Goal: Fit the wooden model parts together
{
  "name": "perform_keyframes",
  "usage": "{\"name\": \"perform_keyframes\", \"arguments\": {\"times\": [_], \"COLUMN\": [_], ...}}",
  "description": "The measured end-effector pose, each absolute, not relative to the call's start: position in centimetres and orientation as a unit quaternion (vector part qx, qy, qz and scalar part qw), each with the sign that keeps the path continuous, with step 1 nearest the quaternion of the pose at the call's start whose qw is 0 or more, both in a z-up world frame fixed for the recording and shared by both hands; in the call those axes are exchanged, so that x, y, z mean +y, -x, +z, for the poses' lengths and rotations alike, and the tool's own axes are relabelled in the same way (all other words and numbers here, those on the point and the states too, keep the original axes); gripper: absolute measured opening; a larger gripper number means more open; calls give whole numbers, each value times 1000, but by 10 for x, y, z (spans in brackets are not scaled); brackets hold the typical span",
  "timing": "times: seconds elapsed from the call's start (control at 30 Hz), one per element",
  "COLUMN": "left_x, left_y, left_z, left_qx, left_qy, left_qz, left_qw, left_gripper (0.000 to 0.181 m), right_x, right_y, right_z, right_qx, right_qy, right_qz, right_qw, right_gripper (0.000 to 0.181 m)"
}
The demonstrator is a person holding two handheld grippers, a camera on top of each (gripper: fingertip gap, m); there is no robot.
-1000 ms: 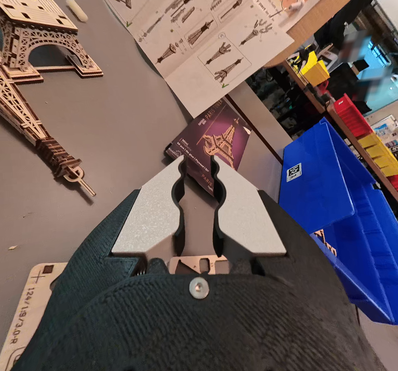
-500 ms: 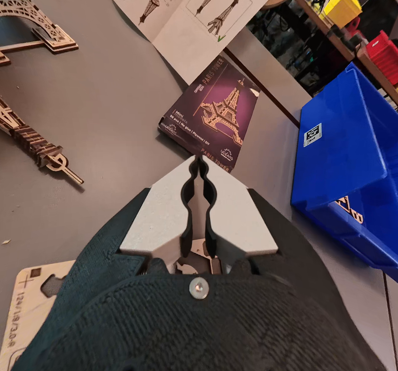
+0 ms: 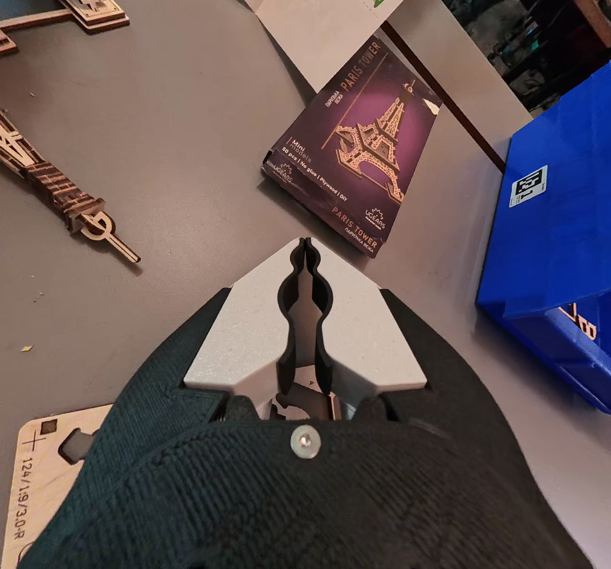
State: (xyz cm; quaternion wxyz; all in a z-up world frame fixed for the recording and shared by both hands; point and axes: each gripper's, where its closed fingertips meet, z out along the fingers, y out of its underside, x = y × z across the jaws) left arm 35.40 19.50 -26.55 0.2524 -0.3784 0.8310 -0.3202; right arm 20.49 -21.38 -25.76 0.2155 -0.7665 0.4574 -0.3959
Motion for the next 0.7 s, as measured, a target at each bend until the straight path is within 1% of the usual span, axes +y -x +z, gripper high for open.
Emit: {"name": "perform_keyframes", "arguments": {"times": [0.47,0.7], "left_x": [195,195], "left_y": [-354,-354], "left_z": [-265,-265], "left_qx": [832,832], "left_qy": [375,376], "left_qz": [-317,-318], "left_qw": [259,257], "left_gripper": [0,0], "right_x": [-212,-213], "right_y": [-207,-207], "right_z": [-260,-260], "right_qx": [453,458], "right_qy": [771,770], "right_qz": [-401,-394], "right_qw": [199,205], "right_gripper": [0,0]}}
